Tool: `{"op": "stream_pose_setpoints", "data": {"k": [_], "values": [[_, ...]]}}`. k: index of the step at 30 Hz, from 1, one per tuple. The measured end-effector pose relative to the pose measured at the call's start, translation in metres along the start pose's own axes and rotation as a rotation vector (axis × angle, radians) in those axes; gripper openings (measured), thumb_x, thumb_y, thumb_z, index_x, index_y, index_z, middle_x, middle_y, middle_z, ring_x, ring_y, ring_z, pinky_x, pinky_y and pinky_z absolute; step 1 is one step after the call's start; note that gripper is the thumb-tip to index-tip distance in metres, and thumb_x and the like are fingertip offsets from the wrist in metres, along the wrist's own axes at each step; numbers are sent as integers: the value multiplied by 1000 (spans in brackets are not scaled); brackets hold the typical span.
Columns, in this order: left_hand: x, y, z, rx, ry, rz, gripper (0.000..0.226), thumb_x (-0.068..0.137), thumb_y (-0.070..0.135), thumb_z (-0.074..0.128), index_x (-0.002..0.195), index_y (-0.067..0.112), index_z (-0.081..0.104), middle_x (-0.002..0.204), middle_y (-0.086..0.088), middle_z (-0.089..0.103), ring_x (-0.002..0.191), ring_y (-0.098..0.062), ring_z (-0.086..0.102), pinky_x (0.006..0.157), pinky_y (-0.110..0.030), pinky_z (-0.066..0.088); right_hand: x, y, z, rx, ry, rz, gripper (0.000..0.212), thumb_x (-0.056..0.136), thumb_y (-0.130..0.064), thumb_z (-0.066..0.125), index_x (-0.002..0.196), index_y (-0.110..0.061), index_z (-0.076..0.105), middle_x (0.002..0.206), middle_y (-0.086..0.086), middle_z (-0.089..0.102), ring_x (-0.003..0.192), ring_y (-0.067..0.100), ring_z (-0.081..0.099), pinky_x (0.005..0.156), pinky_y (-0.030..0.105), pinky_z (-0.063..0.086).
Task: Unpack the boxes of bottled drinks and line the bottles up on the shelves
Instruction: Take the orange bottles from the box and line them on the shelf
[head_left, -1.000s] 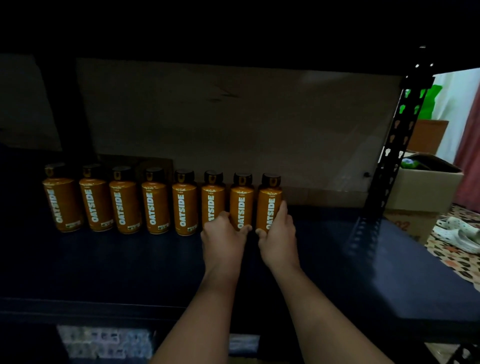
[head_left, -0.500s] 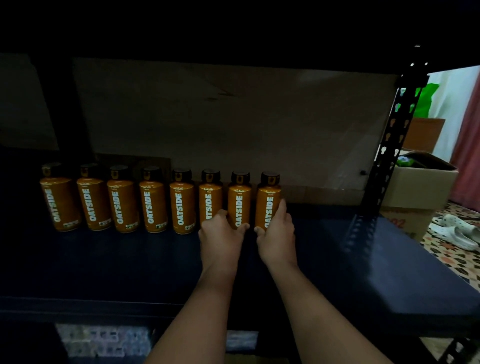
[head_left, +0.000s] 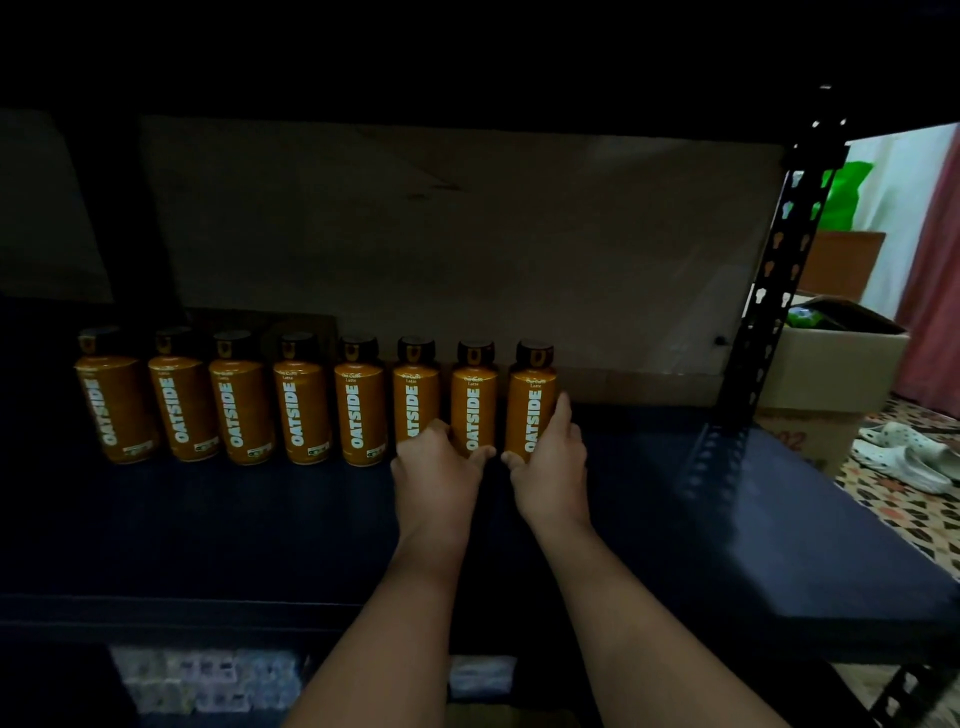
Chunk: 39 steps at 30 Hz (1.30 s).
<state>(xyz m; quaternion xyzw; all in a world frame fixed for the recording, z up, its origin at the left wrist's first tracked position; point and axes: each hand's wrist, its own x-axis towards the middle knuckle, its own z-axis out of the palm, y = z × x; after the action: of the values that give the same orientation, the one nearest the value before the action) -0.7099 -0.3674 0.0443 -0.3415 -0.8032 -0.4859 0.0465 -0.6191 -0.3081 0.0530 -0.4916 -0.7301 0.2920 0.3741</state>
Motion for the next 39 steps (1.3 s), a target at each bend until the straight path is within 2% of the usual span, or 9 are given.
{"op": "stream_pose_setpoints", "data": {"k": [7, 9, 12, 17, 20, 25, 30, 35, 39], "values": [[-24, -7, -26, -125, 16, 47, 25, 81, 27, 86, 80, 24, 61, 68, 15, 62, 66, 7, 59, 54, -1, 38, -25, 9, -19, 75, -9, 39, 107, 83, -9, 80, 161, -21, 9, 152, 8, 36, 138, 24, 42, 110, 37, 40], [-36, -9, -36, -180, 39, 75, 22, 84, 27, 84, 78, 20, 64, 63, 13, 62, 60, 6, 58, 56, -3, 43, -44, 13, -27, 121, 13, 9, 91, 83, -11, 80, 156, -21, 27, 131, 3, 53, 116, 18, 57, 98, 30, 49], [-66, -14, -54, -243, 172, 216, 20, 90, 28, 78, 77, 18, 67, 58, 11, 60, 54, -4, 60, 55, -18, 51, -82, 14, -35, 143, 84, -135, 46, 89, -15, 75, 126, -25, 51, 87, -5, 57, 76, 6, 58, 73, 18, 51], [-135, -54, -60, -242, 406, 467, 15, 94, 15, 73, 82, 9, 66, 67, 5, 57, 58, -5, 51, 60, -10, 39, -151, 31, -22, 236, 212, -589, 13, 92, -8, 70, 96, -16, 61, 66, -6, 50, 58, 10, 51, 58, 11, 39], [-176, -106, -38, -190, 241, 366, 11, 96, 19, 67, 92, 9, 65, 83, 2, 61, 73, -4, 52, 70, -7, 42, -180, 69, 5, 175, 75, -612, 8, 93, -14, 66, 99, -16, 61, 75, -7, 53, 65, 7, 52, 60, 16, 44], [-252, -215, -1, 116, -305, -158, 38, 96, 33, 65, 129, 16, 58, 123, -3, 62, 112, -24, 60, 92, -38, 53, -218, 172, 49, -101, -355, -108, 30, 92, -19, 67, 120, -23, 56, 101, -4, 58, 95, 15, 59, 77, 21, 42], [-313, -284, 20, 428, -760, -335, 64, 95, 42, 61, 151, 25, 36, 152, -4, 45, 138, -29, 42, 113, -43, 38, -257, 268, 77, -428, -717, 241, 59, 90, -23, 67, 143, -22, 41, 140, 8, 49, 129, 28, 46, 107, 37, 43], [-339, -309, 36, 690, -885, -367, 90, 90, 44, 67, 160, 32, 13, 167, -4, 11, 151, -36, 14, 122, -46, 21, -286, 318, 100, -624, -850, 371, 66, 89, -35, 66, 145, -20, 34, 150, 11, 40, 135, 35, 38, 111, 44, 36], [-340, -321, 48, 757, -836, -386, 107, 77, 37, 82, 158, 32, 12, 164, -14, 15, 146, -39, 20, 117, -47, 27, -288, 329, 116, -798, -911, 250, 63, 91, -44, 59, 146, -21, 36, 158, 10, 33, 142, 36, 25, 113, 51, 23]]}}
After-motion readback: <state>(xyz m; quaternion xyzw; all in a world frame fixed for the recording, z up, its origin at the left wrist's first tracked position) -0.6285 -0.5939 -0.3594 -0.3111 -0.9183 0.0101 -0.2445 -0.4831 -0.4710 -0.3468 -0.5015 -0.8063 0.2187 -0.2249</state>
